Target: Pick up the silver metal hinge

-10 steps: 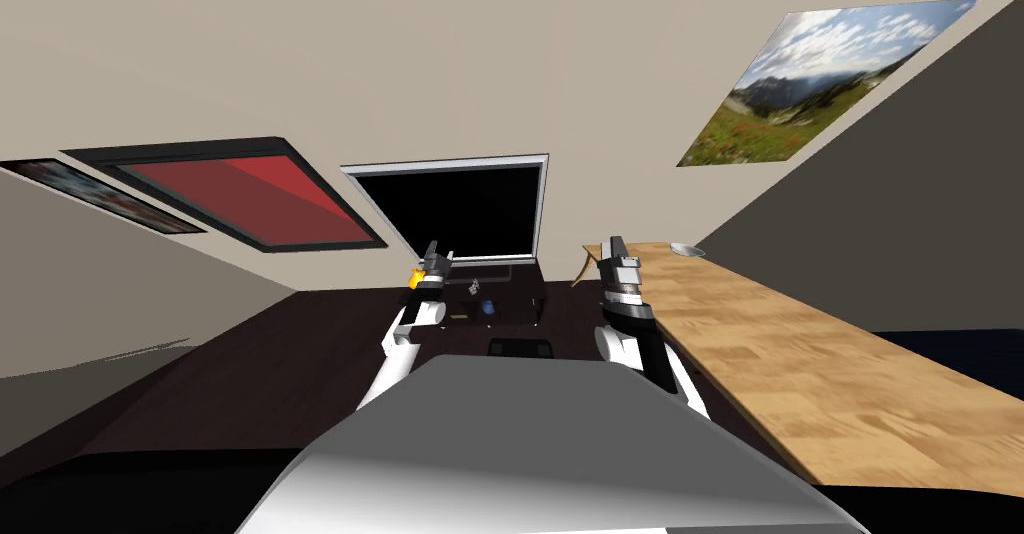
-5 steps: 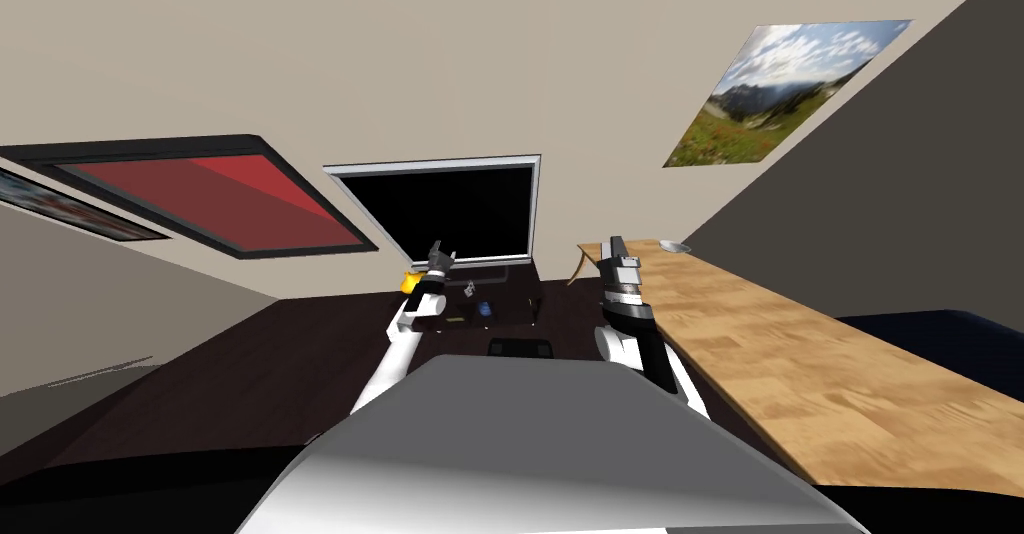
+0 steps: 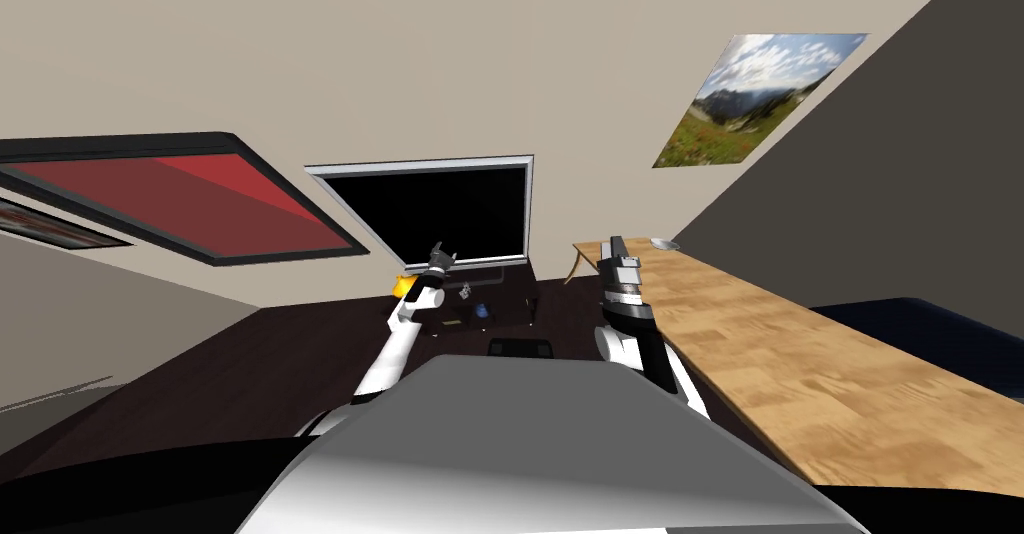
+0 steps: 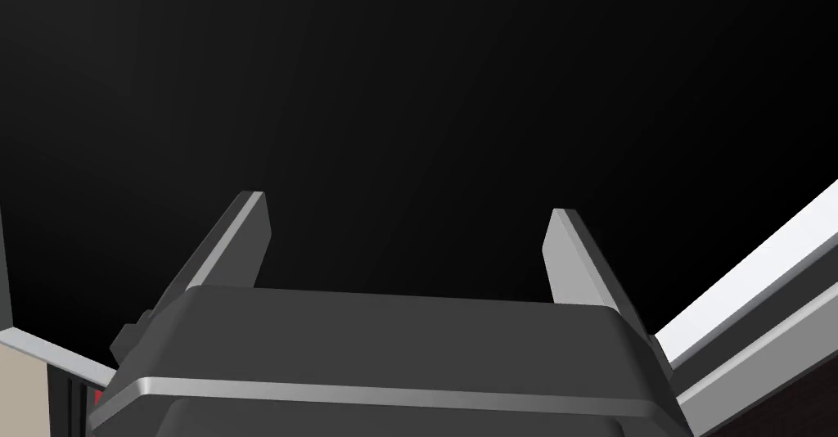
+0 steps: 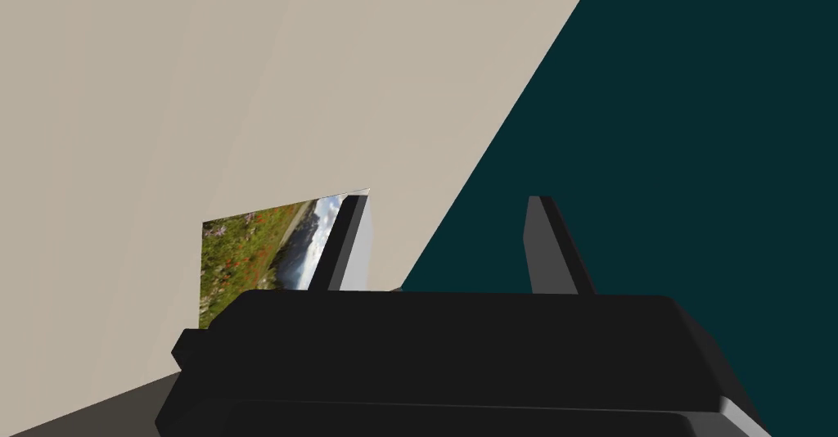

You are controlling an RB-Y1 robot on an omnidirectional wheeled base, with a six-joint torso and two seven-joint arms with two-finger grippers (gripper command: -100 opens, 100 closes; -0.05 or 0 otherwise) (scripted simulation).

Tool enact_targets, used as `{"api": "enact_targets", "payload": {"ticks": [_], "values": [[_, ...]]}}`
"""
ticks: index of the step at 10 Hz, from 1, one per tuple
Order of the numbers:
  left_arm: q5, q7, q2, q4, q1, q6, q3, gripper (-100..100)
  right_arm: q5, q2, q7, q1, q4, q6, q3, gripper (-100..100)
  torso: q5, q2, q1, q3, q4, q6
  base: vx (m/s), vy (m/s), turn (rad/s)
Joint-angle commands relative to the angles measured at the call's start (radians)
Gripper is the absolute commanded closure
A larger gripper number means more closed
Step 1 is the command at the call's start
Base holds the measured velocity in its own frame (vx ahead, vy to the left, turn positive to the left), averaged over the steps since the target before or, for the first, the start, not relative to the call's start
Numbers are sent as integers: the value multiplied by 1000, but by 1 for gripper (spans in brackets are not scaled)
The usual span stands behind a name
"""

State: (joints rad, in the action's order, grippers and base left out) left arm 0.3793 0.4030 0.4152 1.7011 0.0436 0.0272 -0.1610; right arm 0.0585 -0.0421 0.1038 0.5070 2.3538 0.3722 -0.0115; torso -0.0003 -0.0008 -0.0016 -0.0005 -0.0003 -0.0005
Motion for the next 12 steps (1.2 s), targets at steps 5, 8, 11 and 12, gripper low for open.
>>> {"api": "enact_targets", "payload": {"ticks": [5, 8, 11, 12], "values": [[64, 123, 56, -145, -105, -158, -6, -100, 0, 0, 0, 0, 0, 0, 0, 0, 0, 0, 0, 0, 0, 0, 14, -27, -56], [82, 166, 73, -200, -138, -249, -7, -100, 0, 0, 0, 0, 0, 0, 0, 0, 0, 0, 0, 0, 0, 0, 16, -21, -36], [98, 208, 90, -250, -170, -310, -7, -100, 0, 0, 0, 0, 0, 0, 0, 0, 0, 0, 1, 0, 0, 0, 13, -14, -22], [114, 250, 106, -291, -202, -345, -6, -100, 0, 0, 0, 0, 0, 0, 0, 0, 0, 0, 1, 0, 0, 0, 19, -15, -28]]}}
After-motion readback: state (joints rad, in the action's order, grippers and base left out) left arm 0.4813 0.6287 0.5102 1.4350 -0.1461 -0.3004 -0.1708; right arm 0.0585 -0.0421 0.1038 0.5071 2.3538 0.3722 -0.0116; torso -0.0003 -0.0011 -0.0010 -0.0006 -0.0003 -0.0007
